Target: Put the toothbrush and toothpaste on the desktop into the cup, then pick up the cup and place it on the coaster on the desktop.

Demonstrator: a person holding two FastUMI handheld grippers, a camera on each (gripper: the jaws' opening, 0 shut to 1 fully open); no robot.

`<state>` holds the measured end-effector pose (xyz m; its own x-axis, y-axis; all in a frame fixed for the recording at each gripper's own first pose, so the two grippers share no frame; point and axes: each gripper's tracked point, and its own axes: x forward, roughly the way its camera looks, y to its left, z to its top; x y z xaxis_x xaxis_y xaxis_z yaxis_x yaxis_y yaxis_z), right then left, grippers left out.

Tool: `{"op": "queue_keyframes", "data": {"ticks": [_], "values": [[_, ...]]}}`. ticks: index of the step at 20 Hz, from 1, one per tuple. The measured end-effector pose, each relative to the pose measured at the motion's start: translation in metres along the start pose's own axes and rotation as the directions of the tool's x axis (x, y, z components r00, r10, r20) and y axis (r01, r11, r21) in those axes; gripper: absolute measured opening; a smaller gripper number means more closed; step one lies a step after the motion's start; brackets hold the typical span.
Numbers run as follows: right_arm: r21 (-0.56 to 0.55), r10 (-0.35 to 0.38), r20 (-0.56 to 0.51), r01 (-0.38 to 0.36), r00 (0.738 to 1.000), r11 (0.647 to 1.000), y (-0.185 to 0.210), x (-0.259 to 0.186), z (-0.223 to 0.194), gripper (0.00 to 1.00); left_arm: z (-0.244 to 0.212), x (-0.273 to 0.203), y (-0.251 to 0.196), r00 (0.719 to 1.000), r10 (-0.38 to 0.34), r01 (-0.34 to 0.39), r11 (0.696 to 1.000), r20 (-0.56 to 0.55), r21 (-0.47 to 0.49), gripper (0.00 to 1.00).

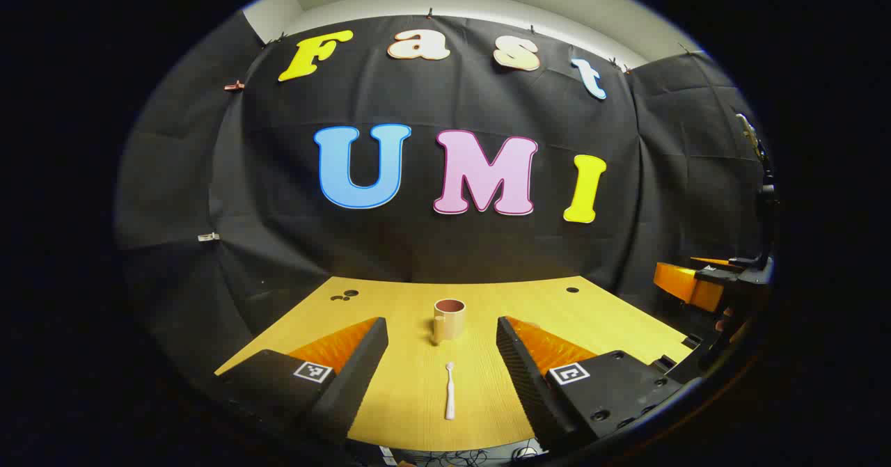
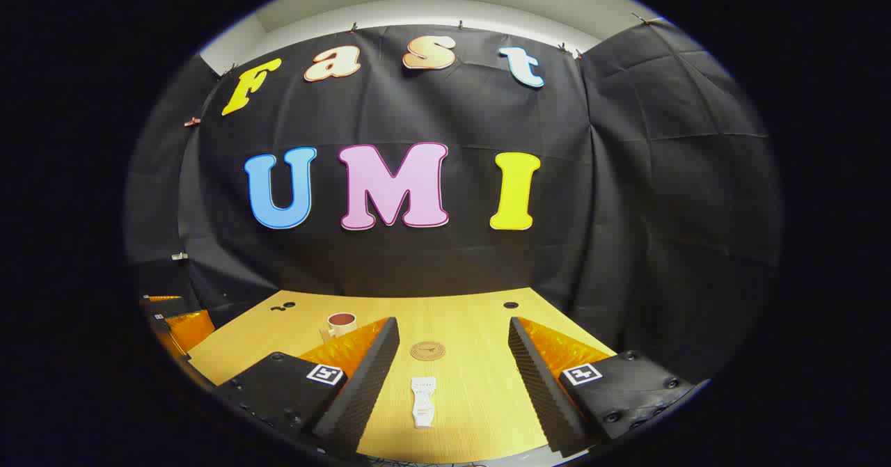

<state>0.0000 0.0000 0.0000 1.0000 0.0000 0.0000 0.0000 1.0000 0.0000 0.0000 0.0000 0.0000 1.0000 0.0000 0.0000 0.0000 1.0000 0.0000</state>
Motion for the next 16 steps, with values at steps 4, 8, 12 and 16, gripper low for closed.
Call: {"op": "queue_keyframes", "data": {"ticks": [4,8,12,16], "values": [[0.005,-0.026,-0.01,0.026,1.0,1.0,-0.016,0.001,-0.002,1.0,-0.008,0.008,-0.007,1.0,-0.011,0.011,0.999,-0.003,0.031,0.97],[0.006,-0.029,-0.034,0.029,0.999,1.0,-0.025,0.007,-0.006,0.97,-0.004,0.016,-0.02,0.999,-0.033,0.033,0.999,0.005,0.039,0.97],[0.086,-0.002,-0.092,0.009,0.996,0.996,-0.028,0.021,-0.016,0.97,-0.002,0.022,-0.024,0.999,-0.026,0.025,0.998,0.02,0.054,0.97],[0.078,-0.009,-0.109,0.017,0.994,0.997,-0.029,0.037,-0.022,0.98,-0.011,0.029,-0.027,0.999,-0.032,0.032,0.999,-0.006,0.04,0.97]]}}
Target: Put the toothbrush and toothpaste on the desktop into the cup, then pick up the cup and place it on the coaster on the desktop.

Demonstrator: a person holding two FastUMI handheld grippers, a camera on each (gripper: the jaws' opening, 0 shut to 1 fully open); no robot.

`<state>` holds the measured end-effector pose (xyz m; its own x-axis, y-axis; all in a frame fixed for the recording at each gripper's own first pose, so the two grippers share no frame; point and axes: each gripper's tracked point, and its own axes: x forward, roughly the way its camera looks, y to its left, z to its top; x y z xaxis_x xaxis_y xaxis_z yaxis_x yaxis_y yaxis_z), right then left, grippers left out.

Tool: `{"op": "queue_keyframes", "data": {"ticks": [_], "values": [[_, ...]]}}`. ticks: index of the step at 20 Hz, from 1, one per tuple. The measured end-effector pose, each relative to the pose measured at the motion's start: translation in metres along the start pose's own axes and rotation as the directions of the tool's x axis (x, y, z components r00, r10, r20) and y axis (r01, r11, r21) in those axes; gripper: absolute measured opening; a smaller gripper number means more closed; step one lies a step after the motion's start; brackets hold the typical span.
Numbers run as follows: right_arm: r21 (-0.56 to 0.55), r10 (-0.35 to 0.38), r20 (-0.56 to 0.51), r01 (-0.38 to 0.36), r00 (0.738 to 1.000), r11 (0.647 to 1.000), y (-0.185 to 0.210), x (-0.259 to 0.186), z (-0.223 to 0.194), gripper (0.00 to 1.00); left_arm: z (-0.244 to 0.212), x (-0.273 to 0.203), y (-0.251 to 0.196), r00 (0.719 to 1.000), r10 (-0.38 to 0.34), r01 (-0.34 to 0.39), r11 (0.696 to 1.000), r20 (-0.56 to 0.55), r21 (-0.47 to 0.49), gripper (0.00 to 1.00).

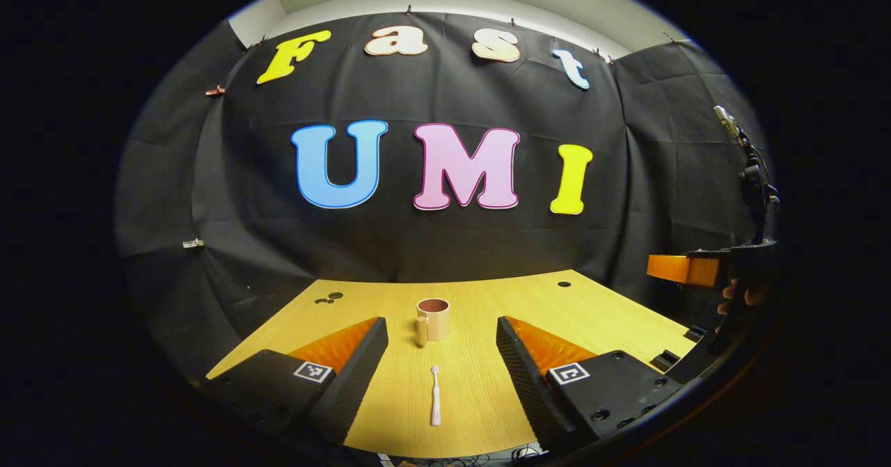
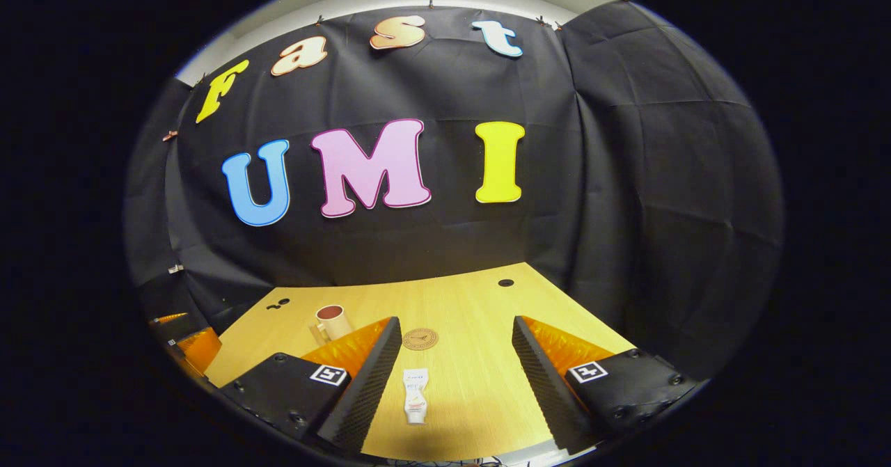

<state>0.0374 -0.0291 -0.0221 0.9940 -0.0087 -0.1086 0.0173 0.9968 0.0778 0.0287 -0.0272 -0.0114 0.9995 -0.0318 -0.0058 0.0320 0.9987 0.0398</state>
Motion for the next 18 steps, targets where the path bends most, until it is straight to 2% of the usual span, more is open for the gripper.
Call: {"op": "queue_keyframes", "data": {"ticks": [5,6,11,14,18], "values": [[-0.07,0.036,-0.04,-0.039,0.999,0.997,0.015,0.022,-0.01,0.98,-0.012,0.009,0.001,0.999,-0.009,0.008,1.0,-0.042,-0.015,0.97],[-0.081,0.028,-0.072,-0.034,0.997,0.996,0.017,0.027,-0.019,0.98,-0.017,0.011,0.001,0.998,-0.011,0.009,0.999,-0.058,-0.032,0.97],[-0.1,0.077,-0.208,-0.099,0.975,0.99,0.042,0.06,-0.061,0.98,-0.021,0.016,0.013,0.995,0.023,-0.031,0.997,-0.1,-0.073,0.98],[-0.113,0.071,-0.355,-0.118,0.932,0.987,0.05,0.08,-0.103,0.99,-0.017,0.016,0.023,0.993,0.059,-0.067,0.995,-0.105,-0.07,0.98],[-0.14,0.067,-0.492,-0.155,0.868,0.978,0.056,0.093,-0.151,0.98,-0.022,0.015,0.035,0.984,0.121,-0.131,0.989,-0.13,-0.074,0.97]]}}
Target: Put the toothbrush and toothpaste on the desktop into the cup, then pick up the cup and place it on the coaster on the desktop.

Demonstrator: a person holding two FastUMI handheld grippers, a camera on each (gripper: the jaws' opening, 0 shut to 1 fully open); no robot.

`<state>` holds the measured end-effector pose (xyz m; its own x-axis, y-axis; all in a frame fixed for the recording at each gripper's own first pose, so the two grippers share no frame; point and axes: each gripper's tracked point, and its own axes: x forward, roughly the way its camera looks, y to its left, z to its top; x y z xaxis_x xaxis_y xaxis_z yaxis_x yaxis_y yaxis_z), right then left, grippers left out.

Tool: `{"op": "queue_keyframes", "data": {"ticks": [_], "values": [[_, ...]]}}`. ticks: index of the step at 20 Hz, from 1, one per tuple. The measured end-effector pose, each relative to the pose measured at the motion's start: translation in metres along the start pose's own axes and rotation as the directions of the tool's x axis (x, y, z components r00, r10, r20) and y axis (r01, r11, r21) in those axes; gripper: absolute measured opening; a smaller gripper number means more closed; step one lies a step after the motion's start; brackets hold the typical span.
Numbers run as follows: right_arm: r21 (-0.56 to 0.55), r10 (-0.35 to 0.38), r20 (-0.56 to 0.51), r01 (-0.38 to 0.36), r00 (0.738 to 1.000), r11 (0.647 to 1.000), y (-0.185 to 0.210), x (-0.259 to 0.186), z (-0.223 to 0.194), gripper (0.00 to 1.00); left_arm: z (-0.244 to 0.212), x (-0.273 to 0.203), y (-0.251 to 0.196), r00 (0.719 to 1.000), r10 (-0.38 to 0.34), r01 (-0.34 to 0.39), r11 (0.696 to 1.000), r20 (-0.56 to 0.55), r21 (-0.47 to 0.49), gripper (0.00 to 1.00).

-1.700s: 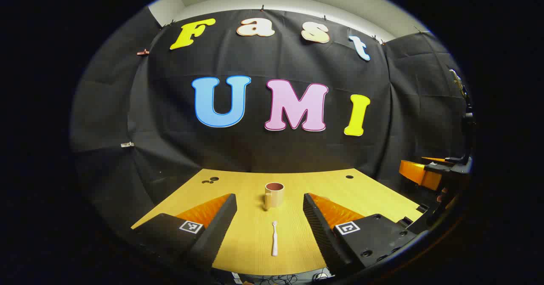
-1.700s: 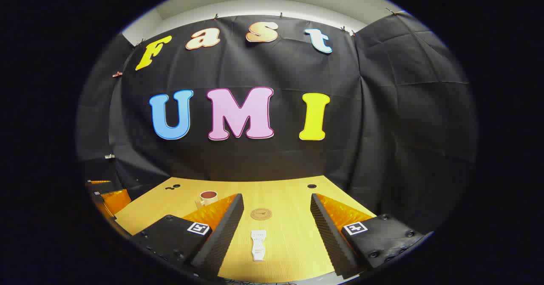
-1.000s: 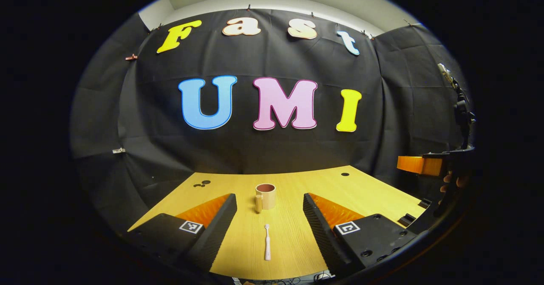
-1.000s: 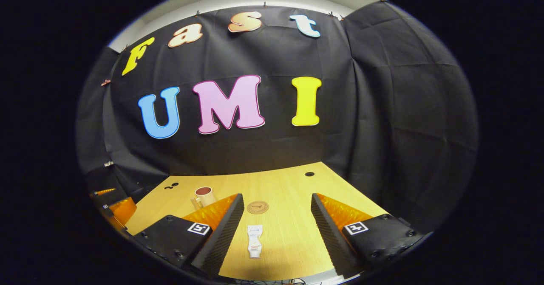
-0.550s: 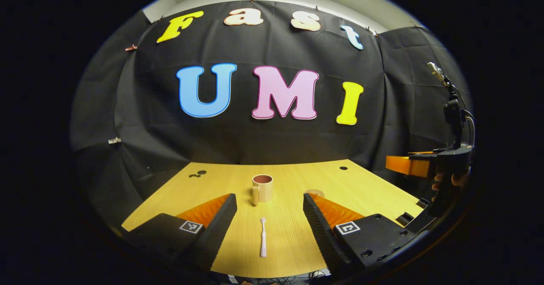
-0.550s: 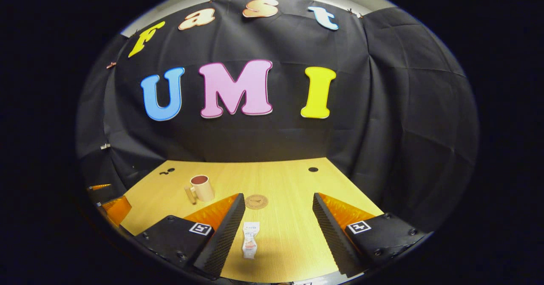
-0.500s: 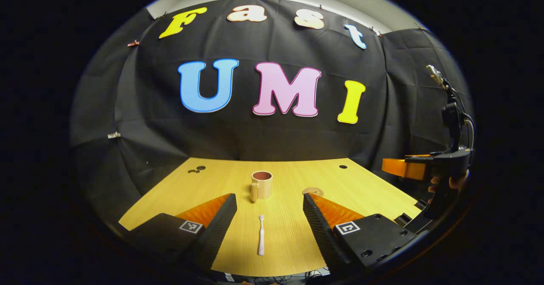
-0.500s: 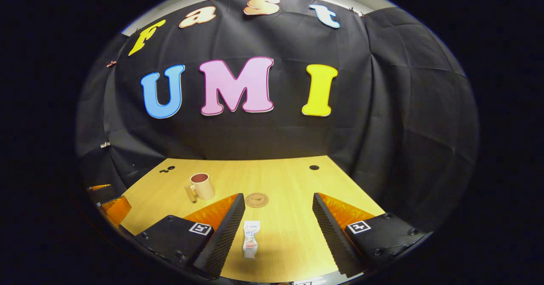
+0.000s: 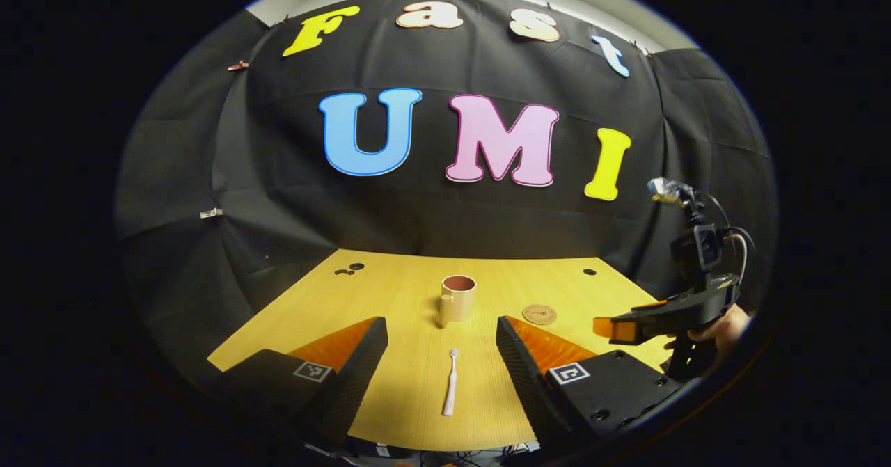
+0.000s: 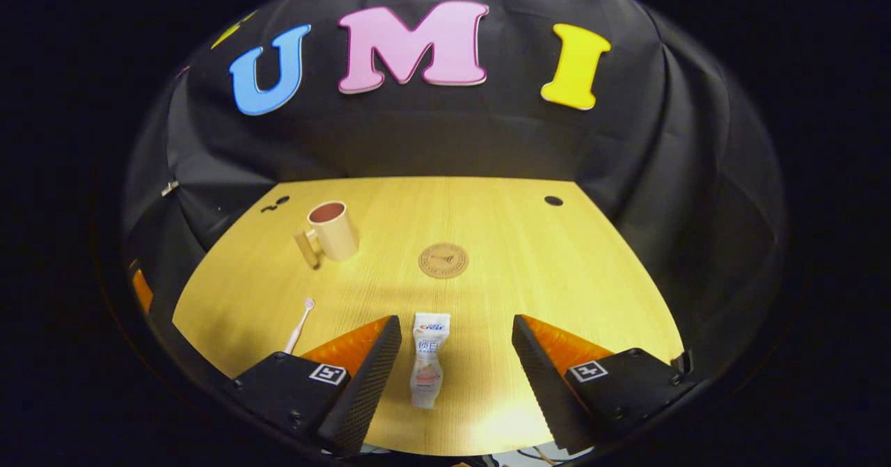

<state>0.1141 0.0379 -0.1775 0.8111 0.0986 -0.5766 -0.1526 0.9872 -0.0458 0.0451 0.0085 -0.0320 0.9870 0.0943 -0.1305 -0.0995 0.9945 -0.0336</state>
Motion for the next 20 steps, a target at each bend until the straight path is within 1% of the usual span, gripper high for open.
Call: {"op": "queue_keyframes", "data": {"ticks": [2,4,7,10,13,16,18,19,20], "values": [[-0.048,0.016,-0.056,-0.019,0.998,0.999,0.01,0.024,-0.012,0.99,-0.005,0.002,0.007,0.999,0.032,-0.033,0.999,-0.02,-0.015,0.97],[-0.085,0.005,-0.11,-0.015,0.994,0.996,0.013,0.045,-0.026,0.98,-0.012,0.002,0.015,0.997,0.068,-0.069,0.997,-0.045,-0.027,0.98],[-0.073,-0.004,-0.206,-0.011,0.979,0.997,0.015,0.068,-0.055,0.98,-0.017,0.003,0.03,0.988,0.134,-0.136,0.99,-0.07,-0.032,0.98],[-0.062,-0.025,-0.249,0.009,0.968,0.998,0.013,0.083,-0.068,0.98,-0.023,0.004,0.039,0.981,0.17,-0.175,0.983,-0.098,-0.047,0.98],[-0.092,-0.028,-0.277,0.002,0.96,0.996,0.016,0.091,-0.076,0.98,-0.027,0.008,0.041,0.976,0.184,-0.19,0.981,-0.114,-0.047,0.98],[-0.079,-0.023,-0.318,-0.002,0.948,0.997,0.02,0.098,-0.086,0.97,-0.029,0.012,0.04,0.974,0.185,-0.191,0.981,-0.128,-0.035,0.98],[-0.069,-0.032,-0.346,0.008,0.938,0.998,0.018,0.1,-0.092,0.9,-0.027,0.015,0.037,0.976,0.18,-0.186,0.982,-0.125,-0.034,0.98],[-0.059,-0.025,-0.366,0.003,0.93,0.998,0.019,0.1,-0.097,0.85,-0.024,0.015,0.035,0.978,0.175,-0.18,0.983,-0.117,-0.038,0.98],[-0.04,-0.013,-0.362,-0.001,0.932,0.999,0.021,0.099,-0.094,0.85,-0.022,0.016,0.034,0.979,0.17,-0.175,0.984,-0.111,-0.039,0.97]]}}
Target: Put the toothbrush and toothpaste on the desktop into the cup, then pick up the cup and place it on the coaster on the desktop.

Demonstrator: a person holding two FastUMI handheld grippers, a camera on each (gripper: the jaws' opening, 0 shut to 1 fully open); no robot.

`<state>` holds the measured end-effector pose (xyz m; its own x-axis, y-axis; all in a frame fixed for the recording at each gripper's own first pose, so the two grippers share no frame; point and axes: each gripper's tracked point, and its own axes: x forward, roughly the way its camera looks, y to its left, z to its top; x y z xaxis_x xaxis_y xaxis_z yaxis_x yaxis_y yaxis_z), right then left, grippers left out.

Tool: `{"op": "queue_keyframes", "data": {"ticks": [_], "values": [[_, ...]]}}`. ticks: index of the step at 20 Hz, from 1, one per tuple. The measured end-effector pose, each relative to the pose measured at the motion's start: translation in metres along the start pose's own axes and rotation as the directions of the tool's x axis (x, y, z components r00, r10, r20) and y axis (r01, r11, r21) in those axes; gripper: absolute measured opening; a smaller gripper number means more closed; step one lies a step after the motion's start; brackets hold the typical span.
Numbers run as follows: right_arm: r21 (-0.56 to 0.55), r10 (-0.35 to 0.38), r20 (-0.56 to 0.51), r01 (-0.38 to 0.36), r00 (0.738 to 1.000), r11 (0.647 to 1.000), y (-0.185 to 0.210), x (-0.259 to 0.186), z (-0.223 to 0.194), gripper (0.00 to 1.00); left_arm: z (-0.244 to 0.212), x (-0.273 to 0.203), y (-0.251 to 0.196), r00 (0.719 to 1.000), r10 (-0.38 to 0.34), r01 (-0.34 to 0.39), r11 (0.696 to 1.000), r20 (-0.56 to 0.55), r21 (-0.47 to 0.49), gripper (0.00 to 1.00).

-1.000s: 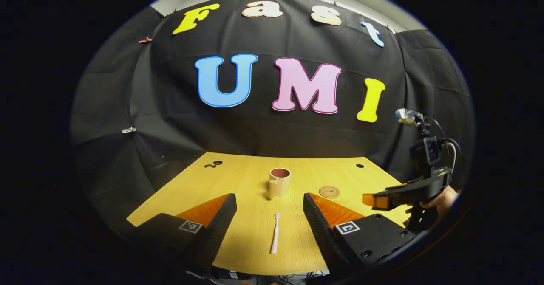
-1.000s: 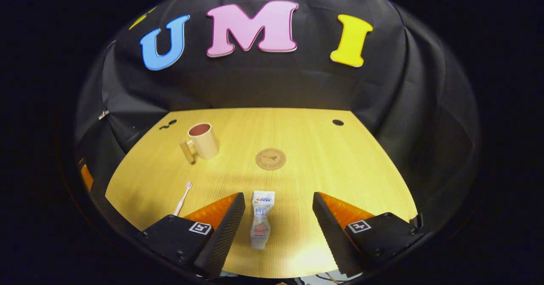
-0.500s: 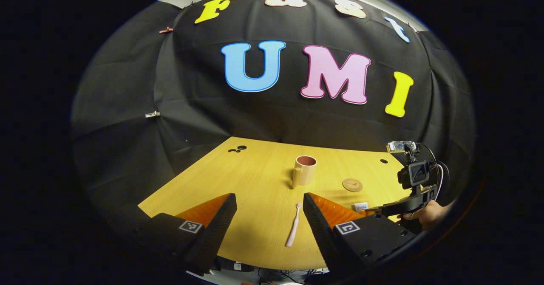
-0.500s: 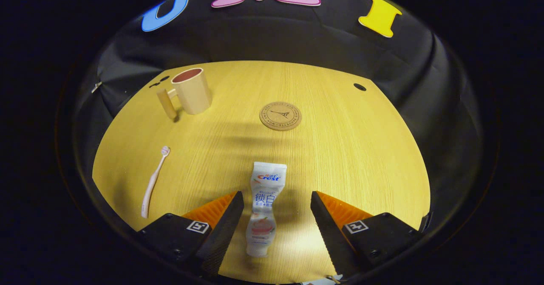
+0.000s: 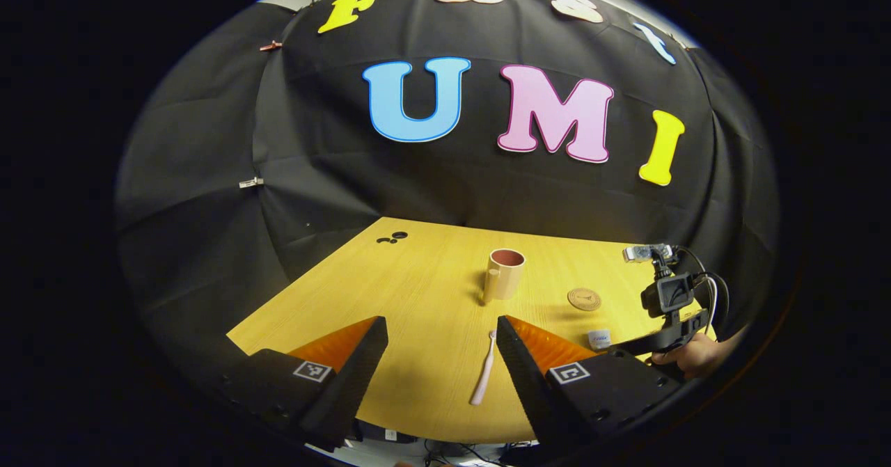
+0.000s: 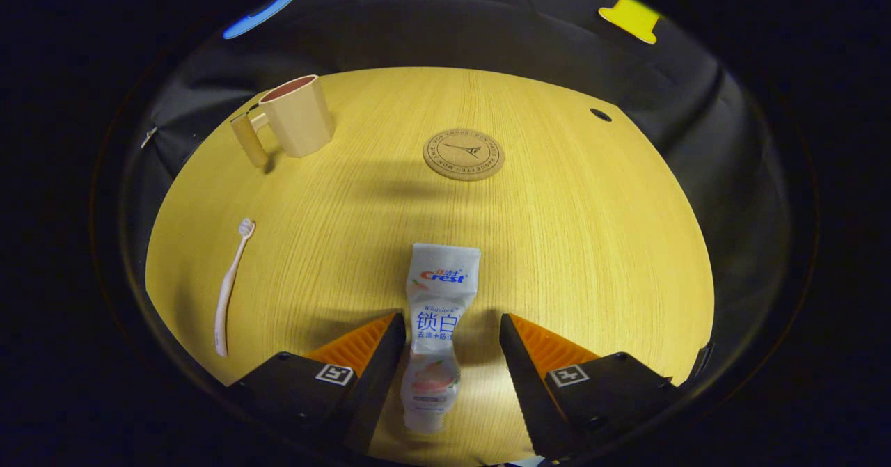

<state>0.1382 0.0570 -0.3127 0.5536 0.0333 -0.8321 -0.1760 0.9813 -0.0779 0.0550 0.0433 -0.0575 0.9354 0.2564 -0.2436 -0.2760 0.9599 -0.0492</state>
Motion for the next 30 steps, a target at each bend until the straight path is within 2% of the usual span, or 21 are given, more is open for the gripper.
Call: {"op": "queue_keyframes", "data": {"ticks": [2,3,4,5,7,8,9,10,12,13,15,21,24,30], "values": [[0.009,0.023,-0.017,-0.023,1.0,1.0,0.005,0.004,0.0,0.8,0.001,0.002,-0.002,1.0,-0.001,0.001,1.0,0.002,0.005,0.97],[0.017,0.041,-0.03,-0.041,0.999,0.999,0.009,0.006,-0.002,0.73,0.0,0.003,-0.003,1.0,-0.003,0.003,1.0,-0.001,0.007,0.97],[0.029,0.049,-0.038,-0.047,0.998,0.998,0.011,0.005,-0.003,0.63,-0.001,0.004,-0.003,1.0,-0.004,0.004,1.0,-0.004,0.008,0.98],[0.031,0.055,-0.044,-0.053,0.998,0.998,0.013,0.005,-0.004,0.36,-0.003,0.005,-0.004,1.0,-0.006,0.006,1.0,-0.007,0.009,0.98],[0.014,0.061,-0.049,-0.061,0.997,0.998,0.014,0.004,-0.004,0.37,-0.002,0.005,-0.005,1.0,-0.01,0.01,1.0,-0.007,0.004,0.98],[0.001,0.073,-0.054,-0.073,0.996,0.997,0.014,0.002,-0.004,0.25,-0.002,0.006,-0.007,1.0,-0.016,0.016,1.0,-0.009,-0.004,0.98],[-0.01,0.084,-0.06,-0.085,0.995,0.996,0.014,0.006,-0.005,0.23,-0.004,0.007,-0.01,1.0,-0.022,0.022,1.0,-0.012,-0.009,0.97],[-0.01,0.095,-0.058,-0.096,0.994,0.995,0.013,0.003,-0.003,0.31,-0.005,0.008,-0.012,1.0,-0.025,0.025,1.0,-0.017,-0.011,0.98],[-0.009,0.124,-0.066,-0.125,0.99,0.992,0.013,0.003,-0.004,0.16,-0.011,0.014,-0.013,0.999,-0.027,0.026,1.0,-0.03,-0.011,0.98],[0.0,0.129,-0.074,-0.13,0.989,0.992,0.009,0.003,-0.005,0.27,-0.014,0.017,-0.013,0.999,-0.026,0.026,1.0,-0.037,-0.014,0.98],[0.009,0.127,-0.063,-0.126,0.99,0.992,-0.001,-0.002,0.001,0.27,-0.019,0.026,-0.014,0.998,-0.031,0.029,0.999,-0.056,-0.024,0.98],[-0.068,0.118,0.082,-0.113,0.99,0.991,-0.035,-0.041,0.044,0.27,-0.054,0.071,-0.015,0.981,-0.087,0.085,0.996,-0.175,-0.019,0.98],[-0.06,0.132,0.147,-0.125,0.98,0.99,-0.043,-0.065,0.056,0.27,-0.084,0.096,-0.019,0.958,-0.106,0.12,0.992,-0.268,0.034,0.98],[-0.013,0.177,0.242,-0.18,0.954,0.984,-0.048,-0.108,0.064,0.27,-0.131,0.129,-0.038,0.902,-0.142,0.187,0.98,-0.408,0.072,0.98]]}}
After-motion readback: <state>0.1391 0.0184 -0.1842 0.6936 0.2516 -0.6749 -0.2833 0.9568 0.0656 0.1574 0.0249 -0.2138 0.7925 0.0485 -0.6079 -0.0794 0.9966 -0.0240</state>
